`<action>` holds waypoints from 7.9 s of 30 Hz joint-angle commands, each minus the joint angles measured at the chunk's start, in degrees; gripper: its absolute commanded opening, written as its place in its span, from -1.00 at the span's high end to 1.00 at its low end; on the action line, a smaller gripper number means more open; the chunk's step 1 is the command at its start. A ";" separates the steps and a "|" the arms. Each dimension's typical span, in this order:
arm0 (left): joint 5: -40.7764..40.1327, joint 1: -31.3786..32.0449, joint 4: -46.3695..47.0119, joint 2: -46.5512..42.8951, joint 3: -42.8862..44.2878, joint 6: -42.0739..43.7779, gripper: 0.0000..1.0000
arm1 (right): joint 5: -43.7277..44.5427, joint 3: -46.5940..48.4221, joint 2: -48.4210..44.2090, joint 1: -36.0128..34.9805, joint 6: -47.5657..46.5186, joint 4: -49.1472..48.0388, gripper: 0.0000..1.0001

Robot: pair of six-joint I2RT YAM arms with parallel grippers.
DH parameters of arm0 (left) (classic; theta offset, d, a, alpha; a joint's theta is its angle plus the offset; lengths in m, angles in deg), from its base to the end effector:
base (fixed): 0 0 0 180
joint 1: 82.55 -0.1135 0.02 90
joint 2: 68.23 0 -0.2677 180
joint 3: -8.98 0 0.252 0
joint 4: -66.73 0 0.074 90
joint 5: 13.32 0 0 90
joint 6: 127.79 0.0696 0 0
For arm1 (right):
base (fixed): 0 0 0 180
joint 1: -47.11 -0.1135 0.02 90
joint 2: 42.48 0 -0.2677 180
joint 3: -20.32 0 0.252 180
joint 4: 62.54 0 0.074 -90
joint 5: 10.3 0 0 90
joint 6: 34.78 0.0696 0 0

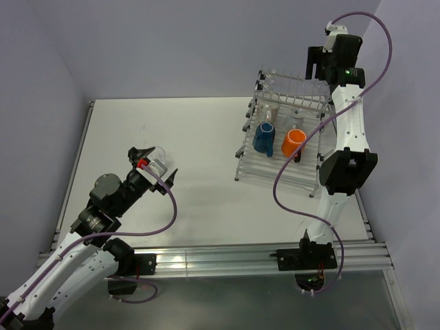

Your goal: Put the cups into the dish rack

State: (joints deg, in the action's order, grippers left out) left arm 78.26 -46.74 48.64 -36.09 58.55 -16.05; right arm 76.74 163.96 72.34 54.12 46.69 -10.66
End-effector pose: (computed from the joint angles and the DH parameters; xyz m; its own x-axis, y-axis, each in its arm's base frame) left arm 0.1427 -0.1053 0.3297 0.2162 0.3005 -0.9289 0.5675 0.7355 0.3701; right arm 0.4820 -0.0556 0.4217 -0.3955 -0.1006 -0.9129 0.0162 0.9931 -0.1165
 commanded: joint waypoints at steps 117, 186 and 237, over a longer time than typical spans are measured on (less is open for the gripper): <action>20.92 -17.36 47.91 7.67 7.45 -13.57 0.99 | -31.06 -42.78 -26.06 -39.42 73.48 -63.07 -1.00; 6.94 -8.21 55.38 13.56 10.44 -23.93 0.99 | -26.48 -16.57 -6.02 -51.30 80.17 -74.14 -0.75; -1.23 -8.30 -10.44 16.54 27.67 -23.85 -0.99 | 9.26 -18.95 -21.58 -29.43 11.01 -25.89 1.00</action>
State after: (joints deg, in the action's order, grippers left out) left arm 78.83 -55.06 46.54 -22.07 84.14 -37.03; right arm 75.45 142.69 53.31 23.06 68.76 -37.52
